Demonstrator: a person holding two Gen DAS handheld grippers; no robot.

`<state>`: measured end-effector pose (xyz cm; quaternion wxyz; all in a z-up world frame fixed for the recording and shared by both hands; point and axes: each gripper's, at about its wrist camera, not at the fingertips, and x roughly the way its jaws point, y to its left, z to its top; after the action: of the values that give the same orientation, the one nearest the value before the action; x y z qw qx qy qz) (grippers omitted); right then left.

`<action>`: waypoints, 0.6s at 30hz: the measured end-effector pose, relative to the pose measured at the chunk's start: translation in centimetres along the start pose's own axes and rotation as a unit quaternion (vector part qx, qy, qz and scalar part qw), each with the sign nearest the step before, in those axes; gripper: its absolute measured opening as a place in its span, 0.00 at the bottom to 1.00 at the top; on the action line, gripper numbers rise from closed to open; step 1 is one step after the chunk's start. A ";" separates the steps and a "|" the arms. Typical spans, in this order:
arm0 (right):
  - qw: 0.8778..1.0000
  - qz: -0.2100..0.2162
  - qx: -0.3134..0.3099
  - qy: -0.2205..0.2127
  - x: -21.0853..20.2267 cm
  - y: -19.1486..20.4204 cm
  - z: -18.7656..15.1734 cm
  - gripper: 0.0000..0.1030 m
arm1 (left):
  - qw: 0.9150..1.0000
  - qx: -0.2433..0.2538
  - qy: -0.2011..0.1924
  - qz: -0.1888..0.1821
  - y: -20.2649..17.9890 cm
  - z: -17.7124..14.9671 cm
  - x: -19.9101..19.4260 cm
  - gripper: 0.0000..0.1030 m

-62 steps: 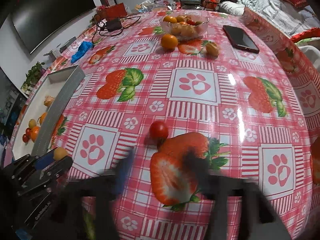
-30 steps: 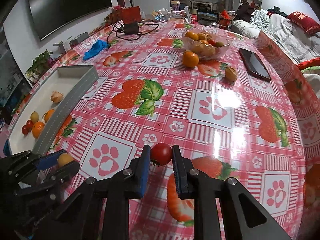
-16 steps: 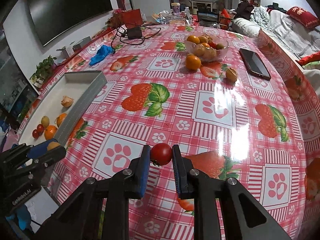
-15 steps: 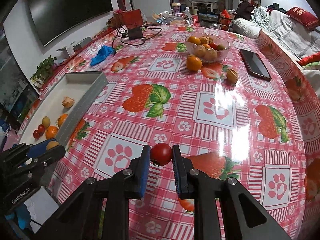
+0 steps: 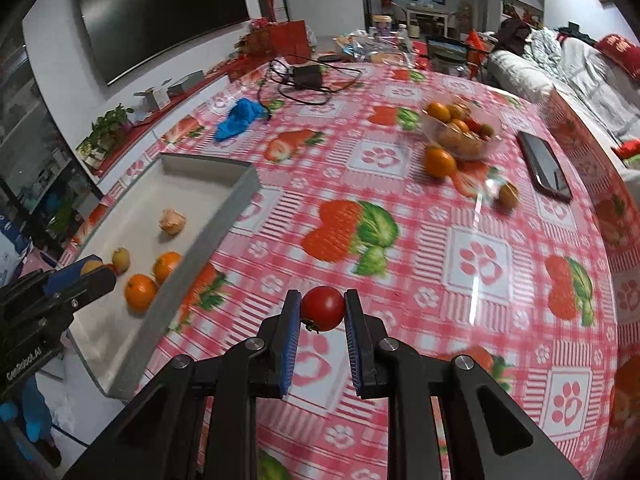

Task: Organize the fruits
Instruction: 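Carry kiwi and tomato over the white tray and open both tools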

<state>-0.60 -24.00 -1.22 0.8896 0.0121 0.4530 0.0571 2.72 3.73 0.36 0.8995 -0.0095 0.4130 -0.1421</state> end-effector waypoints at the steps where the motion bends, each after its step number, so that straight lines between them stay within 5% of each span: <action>1: 1.000 0.002 -0.004 -0.001 0.1 0.5 0.4 0.22 | 1.000 -0.005 -0.001 0.002 0.6 0.1 -0.1 0.30; 18: 0.996 0.048 -0.074 0.014 3.4 9.1 5.1 0.22 | 0.998 -0.050 0.000 0.042 7.0 2.2 1.7 0.30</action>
<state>4.62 -14.42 -0.29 0.8779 -0.0331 0.4587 0.1333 7.15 9.78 -0.42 0.9030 -0.0370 0.4197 -0.0838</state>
